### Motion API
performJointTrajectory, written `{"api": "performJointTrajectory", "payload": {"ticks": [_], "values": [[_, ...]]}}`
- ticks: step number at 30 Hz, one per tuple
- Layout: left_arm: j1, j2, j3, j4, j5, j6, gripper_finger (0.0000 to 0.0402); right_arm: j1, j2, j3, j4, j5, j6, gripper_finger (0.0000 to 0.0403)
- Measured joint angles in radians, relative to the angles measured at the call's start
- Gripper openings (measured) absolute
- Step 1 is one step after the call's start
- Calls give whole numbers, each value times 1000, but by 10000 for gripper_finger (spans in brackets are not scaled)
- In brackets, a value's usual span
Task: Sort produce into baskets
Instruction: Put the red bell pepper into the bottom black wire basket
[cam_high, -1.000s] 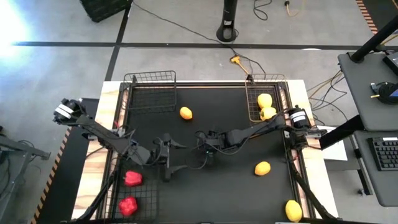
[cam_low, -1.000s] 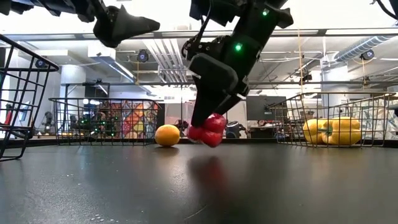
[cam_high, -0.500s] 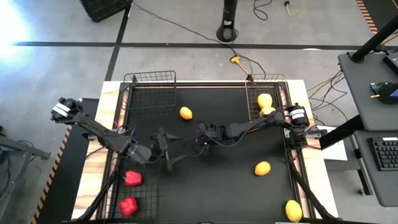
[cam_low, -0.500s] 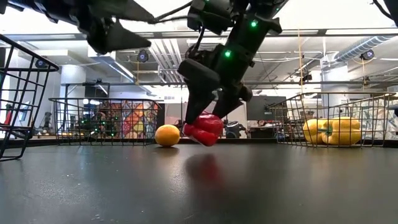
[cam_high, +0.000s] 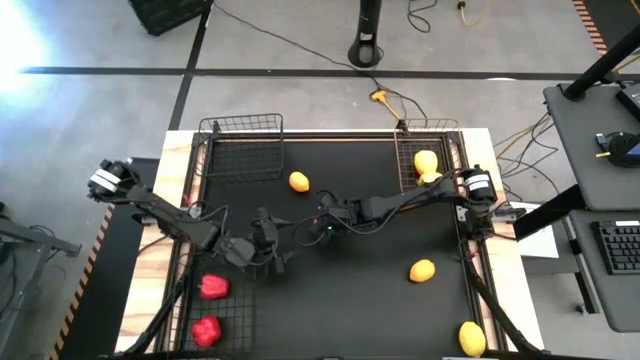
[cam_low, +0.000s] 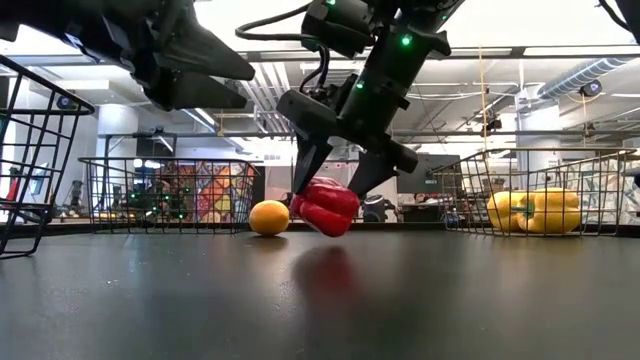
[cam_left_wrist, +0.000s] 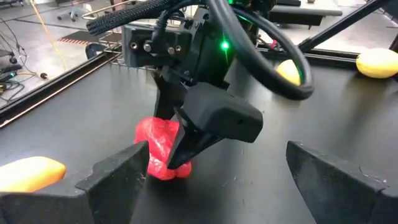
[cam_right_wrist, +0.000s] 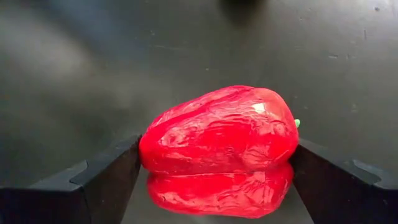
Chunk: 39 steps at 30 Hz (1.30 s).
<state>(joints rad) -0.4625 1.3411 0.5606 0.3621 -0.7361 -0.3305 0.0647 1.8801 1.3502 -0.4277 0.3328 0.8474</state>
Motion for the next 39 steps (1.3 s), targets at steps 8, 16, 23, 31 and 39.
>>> {"api": "performJointTrajectory", "payload": {"ticks": [8, 16, 23, 31, 39], "values": [[1, -1, 0, -6, -7, 6, 361, 0, 0, 0, 0, -34, -35, 370], [1, -1, 0, -7, -7, 6, 361, 0, 1, 0, 123, -43, -55, 370], [1, -1, 0, -26, -7, 0, 361, -7, 2, -1, 78, 16, -66, 357], [1, -1, 0, -26, -7, 0, 361, -6, 3, -2, 69, 17, -113, 334], [1, -1, 0, -26, -6, 0, 361, -10, 3, -3, 65, 17, -89, 395]]}}
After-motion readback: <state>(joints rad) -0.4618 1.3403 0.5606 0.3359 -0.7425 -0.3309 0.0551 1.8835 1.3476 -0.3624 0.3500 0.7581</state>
